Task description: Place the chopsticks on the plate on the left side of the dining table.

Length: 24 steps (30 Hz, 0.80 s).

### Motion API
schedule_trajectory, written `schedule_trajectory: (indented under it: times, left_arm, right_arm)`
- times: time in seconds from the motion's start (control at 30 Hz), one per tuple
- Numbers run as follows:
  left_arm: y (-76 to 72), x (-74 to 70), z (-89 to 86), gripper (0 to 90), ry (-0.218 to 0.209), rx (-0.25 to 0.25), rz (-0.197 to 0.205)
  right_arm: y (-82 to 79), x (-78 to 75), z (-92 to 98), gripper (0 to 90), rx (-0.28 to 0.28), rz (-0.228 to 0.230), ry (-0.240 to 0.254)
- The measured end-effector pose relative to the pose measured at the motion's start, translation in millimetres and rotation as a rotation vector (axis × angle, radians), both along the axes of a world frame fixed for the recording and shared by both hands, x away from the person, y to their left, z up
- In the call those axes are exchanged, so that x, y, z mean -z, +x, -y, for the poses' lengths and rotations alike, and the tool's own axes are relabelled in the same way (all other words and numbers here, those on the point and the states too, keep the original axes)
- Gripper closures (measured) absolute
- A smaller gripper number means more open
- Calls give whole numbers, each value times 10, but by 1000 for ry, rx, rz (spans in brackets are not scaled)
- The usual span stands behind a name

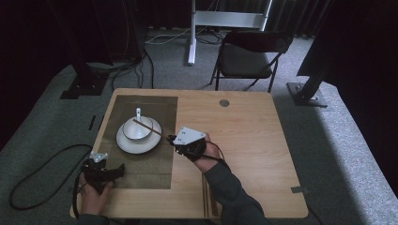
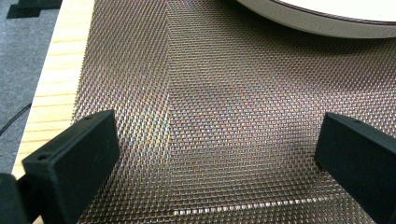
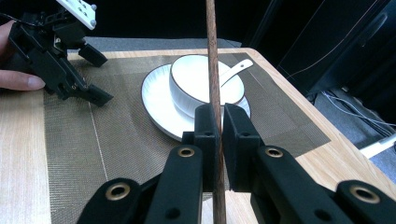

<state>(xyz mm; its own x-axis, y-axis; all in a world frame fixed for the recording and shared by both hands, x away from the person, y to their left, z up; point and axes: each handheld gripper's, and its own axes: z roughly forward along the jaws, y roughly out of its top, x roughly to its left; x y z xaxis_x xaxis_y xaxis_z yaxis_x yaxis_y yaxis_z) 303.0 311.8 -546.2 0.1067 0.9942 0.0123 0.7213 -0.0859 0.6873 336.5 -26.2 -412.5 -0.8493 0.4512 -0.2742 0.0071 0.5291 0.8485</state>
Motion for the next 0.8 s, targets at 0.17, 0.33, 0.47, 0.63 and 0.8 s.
schedule_trajectory:
  times: [0.17,0.33,0.47,0.63,0.8]
  left_arm:
    - [-1,1,1,1,-1,-1,0]
    - [0,1,1,1,-1,-1,0]
    - [0,1,1,2,-1,-1,0]
    - [0,1,1,2,-1,-1,0]
    - [0,1,1,1,-1,-1,1]
  right_arm:
    - [23,-21,-34,848,-11,4,-3]
    - [21,-50,-77,848,-25,9,-9]
    - [26,-64,-112,847,-35,13,-10]
    - [45,-60,-152,848,-45,14,-13]
    - [71,-57,-197,848,-55,16,-17]
